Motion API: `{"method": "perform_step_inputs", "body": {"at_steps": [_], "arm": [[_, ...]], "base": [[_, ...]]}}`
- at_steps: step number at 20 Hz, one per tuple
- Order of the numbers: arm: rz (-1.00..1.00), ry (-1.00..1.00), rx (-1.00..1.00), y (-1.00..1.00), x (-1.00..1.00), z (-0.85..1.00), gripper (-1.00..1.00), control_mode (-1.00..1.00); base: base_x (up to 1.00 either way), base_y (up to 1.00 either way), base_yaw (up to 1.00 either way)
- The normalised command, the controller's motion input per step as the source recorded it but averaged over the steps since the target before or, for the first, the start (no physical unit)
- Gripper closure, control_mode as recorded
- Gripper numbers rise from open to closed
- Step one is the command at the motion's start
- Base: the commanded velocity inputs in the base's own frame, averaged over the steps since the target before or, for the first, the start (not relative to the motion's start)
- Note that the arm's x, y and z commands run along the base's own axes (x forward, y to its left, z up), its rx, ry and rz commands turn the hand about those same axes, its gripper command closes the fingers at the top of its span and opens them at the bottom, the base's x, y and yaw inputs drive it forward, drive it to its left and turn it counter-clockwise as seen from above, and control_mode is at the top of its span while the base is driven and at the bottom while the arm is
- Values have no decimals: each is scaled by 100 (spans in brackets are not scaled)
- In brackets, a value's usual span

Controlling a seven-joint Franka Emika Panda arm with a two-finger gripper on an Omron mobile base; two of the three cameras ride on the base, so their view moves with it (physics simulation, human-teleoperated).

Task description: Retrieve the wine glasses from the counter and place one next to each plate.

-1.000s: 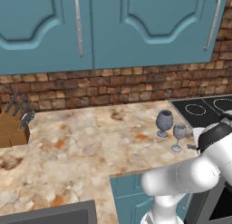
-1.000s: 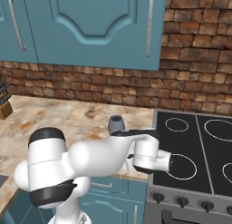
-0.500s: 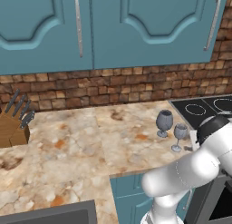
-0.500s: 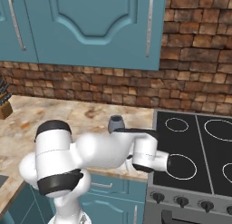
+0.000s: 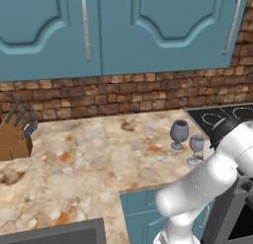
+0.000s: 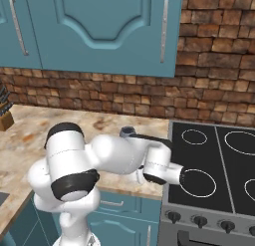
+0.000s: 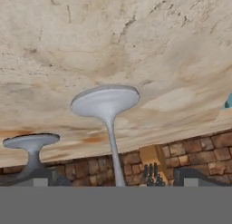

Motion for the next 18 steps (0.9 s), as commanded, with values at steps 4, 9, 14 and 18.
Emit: {"method": "perform_step_inputs", "body": {"at_steps": [4, 9, 14, 18], "arm": [[-8, 3, 2, 0, 24, -15, -100, -100], [-7, 0, 0, 0, 14, -6, -100, -100], [-7, 0, 0, 0, 5, -1, 100, -100], [-7, 0, 0, 7, 0, 0, 100, -100]], "base": [[0, 0, 0], [0, 0, 0], [0, 0, 0], [0, 0, 0]]}}
